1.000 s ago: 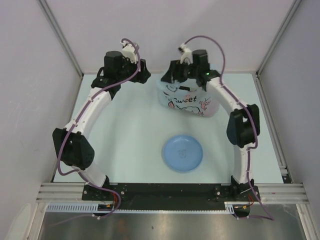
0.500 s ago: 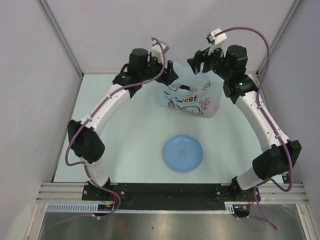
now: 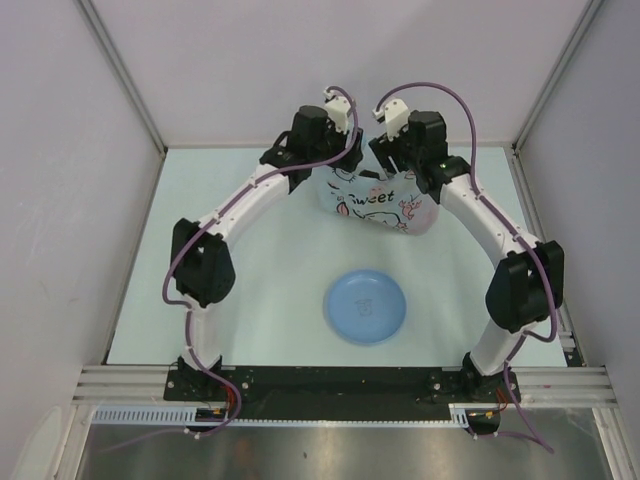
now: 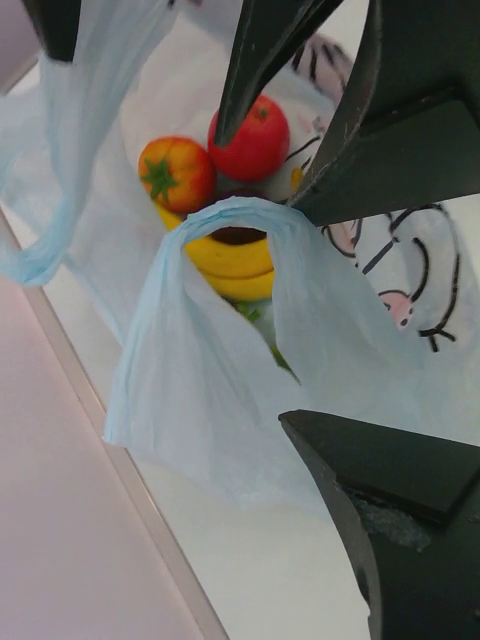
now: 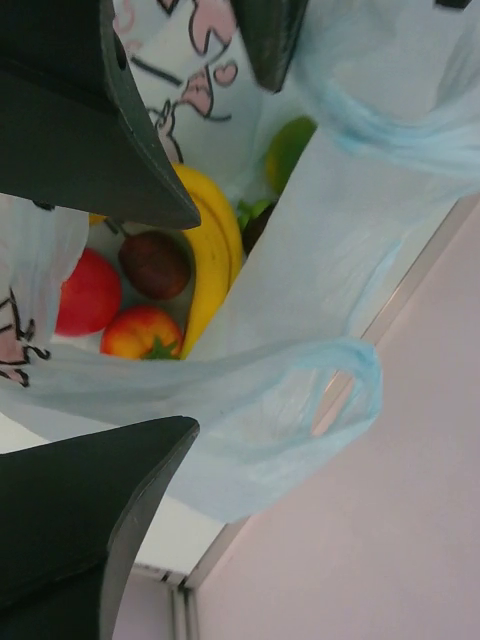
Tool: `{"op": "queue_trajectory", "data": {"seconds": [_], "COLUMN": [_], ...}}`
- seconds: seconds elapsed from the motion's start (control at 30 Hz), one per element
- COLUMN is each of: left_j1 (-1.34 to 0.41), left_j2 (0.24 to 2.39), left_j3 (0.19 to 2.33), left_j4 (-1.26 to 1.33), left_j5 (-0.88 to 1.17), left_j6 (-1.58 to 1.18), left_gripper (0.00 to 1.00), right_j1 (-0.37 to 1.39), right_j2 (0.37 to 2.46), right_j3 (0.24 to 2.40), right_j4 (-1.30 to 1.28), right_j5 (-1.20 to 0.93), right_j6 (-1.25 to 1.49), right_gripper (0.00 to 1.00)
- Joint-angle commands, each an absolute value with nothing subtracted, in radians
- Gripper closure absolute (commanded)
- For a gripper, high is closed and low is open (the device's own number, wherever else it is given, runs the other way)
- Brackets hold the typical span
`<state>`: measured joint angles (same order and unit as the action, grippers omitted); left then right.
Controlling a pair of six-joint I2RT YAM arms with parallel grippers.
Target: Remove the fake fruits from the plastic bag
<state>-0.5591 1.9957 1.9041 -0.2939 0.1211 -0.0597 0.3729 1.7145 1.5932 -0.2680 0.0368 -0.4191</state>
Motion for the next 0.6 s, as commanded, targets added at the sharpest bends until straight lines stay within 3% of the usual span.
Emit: {"op": "queue_trajectory", "data": {"seconds": [0.0, 0.07, 0.17, 0.2, 0.23, 0.27, 0.3, 0.33, 0.57], "left_j1": [-0.571, -0.574, -0.575, -0.575, -0.577, -0.577, -0.575, -0.565, -0.502], "left_j2": [2.054, 2.088, 2.103, 2.103, 2.106, 2.112, 2.117, 2.128, 2.16], "left_j3": [2.006, 2.041, 2.074, 2.082, 2.091, 2.115, 2.131, 2.161, 2.385], "left_j4": [-0.232, -0.219, -0.193, -0.184, -0.166, -0.16, -0.152, -0.121, -0.069], "left_j5": [0.005, 0.015, 0.04, 0.046, 0.052, 0.055, 0.054, 0.054, 0.101], "left_j6": [-0.046, -0.037, -0.018, -0.006, -0.002, 0.008, 0.043, 0.061, 0.121], "left_gripper": [0.24, 0.27, 0.4, 0.59, 0.71, 0.89, 0.98, 1.0, 1.0], "right_j1": [0.365, 0.365, 0.351, 0.332, 0.322, 0.31, 0.299, 0.269, 0.192], "right_j2": [1.743, 1.755, 1.779, 1.793, 1.81, 1.847, 1.87, 1.922, 2.033], "right_j3": [1.601, 1.605, 1.621, 1.635, 1.652, 1.71, 1.739, 1.822, 2.195], "right_j4": [-0.184, -0.152, -0.105, -0.103, -0.101, -0.109, -0.112, -0.118, -0.04], "right_j5": [0.153, 0.161, 0.164, 0.146, 0.135, 0.12, 0.108, 0.094, 0.009], "right_j6": [-0.495, -0.509, -0.515, -0.506, -0.5, -0.489, -0.474, -0.466, -0.347], "right_gripper": [0.2, 0.2, 0.29, 0.46, 0.56, 0.67, 0.89, 1.0, 1.0]}}
